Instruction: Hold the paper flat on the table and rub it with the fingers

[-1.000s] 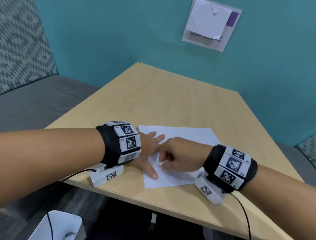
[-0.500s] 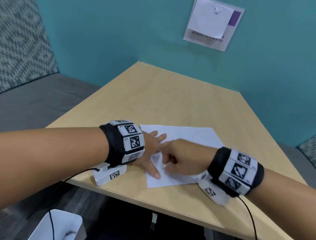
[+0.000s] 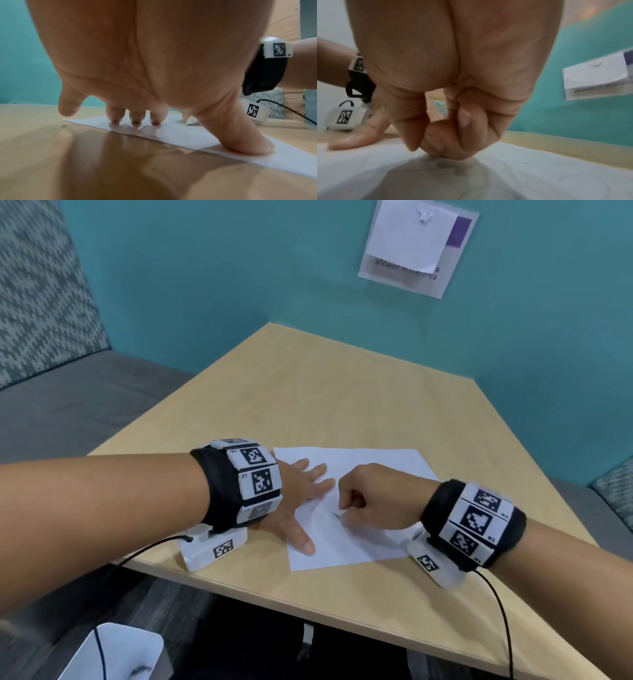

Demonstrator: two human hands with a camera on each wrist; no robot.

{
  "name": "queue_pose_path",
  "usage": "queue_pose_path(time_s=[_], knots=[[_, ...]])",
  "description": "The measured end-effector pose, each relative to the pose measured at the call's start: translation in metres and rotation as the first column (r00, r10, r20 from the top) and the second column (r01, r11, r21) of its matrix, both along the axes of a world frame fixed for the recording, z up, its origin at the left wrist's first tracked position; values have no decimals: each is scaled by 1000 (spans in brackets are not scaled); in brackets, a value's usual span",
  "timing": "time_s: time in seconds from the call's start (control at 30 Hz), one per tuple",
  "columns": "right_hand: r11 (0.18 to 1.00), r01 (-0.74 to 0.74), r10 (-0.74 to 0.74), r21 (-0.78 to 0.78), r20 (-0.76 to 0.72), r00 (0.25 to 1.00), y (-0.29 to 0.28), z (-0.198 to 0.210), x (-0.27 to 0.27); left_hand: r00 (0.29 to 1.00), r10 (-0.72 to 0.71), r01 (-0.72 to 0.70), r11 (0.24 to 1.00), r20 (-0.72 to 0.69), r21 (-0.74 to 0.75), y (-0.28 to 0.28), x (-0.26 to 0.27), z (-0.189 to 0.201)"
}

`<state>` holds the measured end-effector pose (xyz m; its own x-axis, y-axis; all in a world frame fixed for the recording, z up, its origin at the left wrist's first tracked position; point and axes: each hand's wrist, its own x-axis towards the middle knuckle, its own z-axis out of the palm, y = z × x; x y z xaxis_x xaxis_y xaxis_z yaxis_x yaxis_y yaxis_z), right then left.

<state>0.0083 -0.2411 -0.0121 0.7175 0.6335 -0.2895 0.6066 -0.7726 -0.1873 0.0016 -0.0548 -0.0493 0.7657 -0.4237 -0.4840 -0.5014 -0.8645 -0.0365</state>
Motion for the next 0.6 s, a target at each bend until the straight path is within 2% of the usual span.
queue_pose_path(time_s=[0.07, 0.17, 0.27, 0.33, 0.43, 0.5, 0.6], knots=[[1000, -20, 20, -4, -3, 1000, 0, -3, -6, 1000, -2, 2, 1000, -1, -4, -1, 0, 1], [992, -125, 126, 18, -93, 988, 6, -7, -26, 1000, -3, 3, 1000, -3, -5, 2, 2, -2], [1000, -11, 11, 6, 3, 1000, -4, -3, 4, 1000, -2, 2, 1000, -7, 18, 1, 2, 0], [999, 52, -52, 17, 16, 999, -12, -6, 14, 1000, 3, -2, 1000, -10, 17, 0, 0, 1], [997, -76, 76, 15, -10, 997, -3, -12, -12, 1000, 1, -1, 1000, -15, 13, 2, 2, -1], [994, -110, 110, 6, -21, 994, -2, -10, -15, 1000, -1, 2, 1000, -20, 16, 2, 3, 0], [999, 35, -35, -13, 36, 999, -12, -3, 15, 1000, 6, -6, 1000, -25, 13, 1, 0, 4]])
